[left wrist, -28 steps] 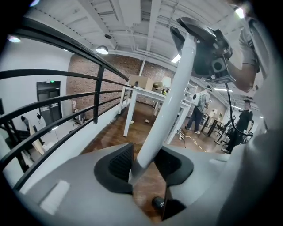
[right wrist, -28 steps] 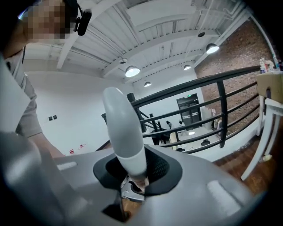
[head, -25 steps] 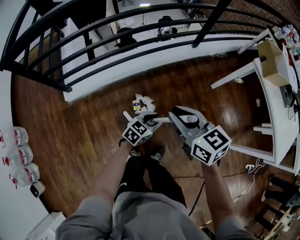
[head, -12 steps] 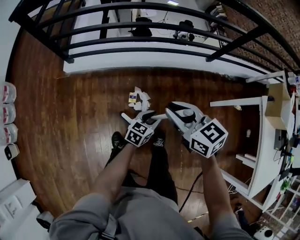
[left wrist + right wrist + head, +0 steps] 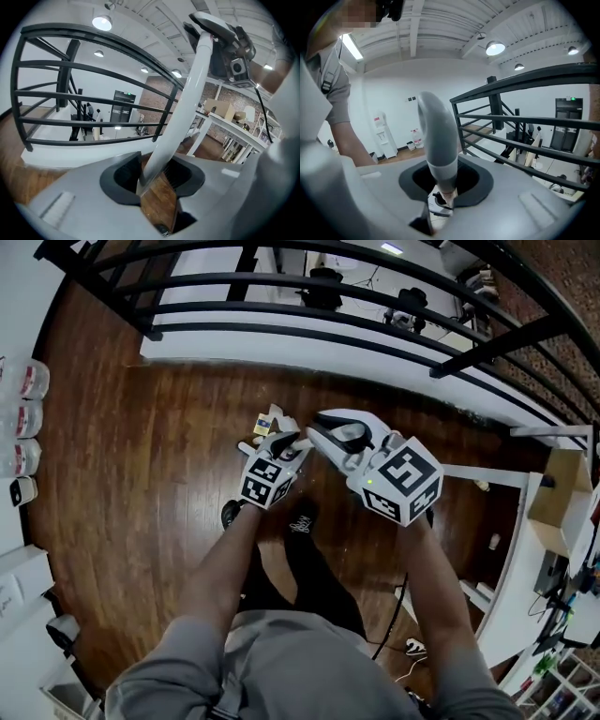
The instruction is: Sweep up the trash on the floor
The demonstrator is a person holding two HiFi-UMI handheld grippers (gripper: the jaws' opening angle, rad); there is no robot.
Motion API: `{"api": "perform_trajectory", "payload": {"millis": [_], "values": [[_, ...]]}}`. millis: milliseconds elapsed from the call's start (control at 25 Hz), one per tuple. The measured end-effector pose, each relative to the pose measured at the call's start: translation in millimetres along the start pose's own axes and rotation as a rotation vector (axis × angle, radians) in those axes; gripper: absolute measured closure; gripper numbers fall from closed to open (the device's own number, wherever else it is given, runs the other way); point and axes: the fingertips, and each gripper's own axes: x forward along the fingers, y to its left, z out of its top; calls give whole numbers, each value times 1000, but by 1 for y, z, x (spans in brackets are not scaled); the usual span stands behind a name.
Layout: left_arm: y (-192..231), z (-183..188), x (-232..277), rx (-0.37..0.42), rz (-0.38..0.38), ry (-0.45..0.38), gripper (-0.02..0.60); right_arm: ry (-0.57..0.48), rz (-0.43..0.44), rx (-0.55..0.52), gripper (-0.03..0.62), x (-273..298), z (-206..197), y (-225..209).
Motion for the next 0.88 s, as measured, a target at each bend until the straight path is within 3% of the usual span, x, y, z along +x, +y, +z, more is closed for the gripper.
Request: {"api": "perform_trajectory", "payload": {"millis": [200, 480, 680, 880], "values": [[4, 17, 13, 24, 17, 2, 443, -3, 31, -27, 534, -6, 7, -8], [-16, 26, 9, 76, -14, 35, 446, -78, 5, 31, 534, -31, 18, -12], [-46, 20, -17, 143, -88, 77, 455, -137, -81, 90, 534, -54, 21, 11], [-101, -3, -31, 256, -218, 156, 463, -203, -245, 179, 534, -100, 1, 40]]}}
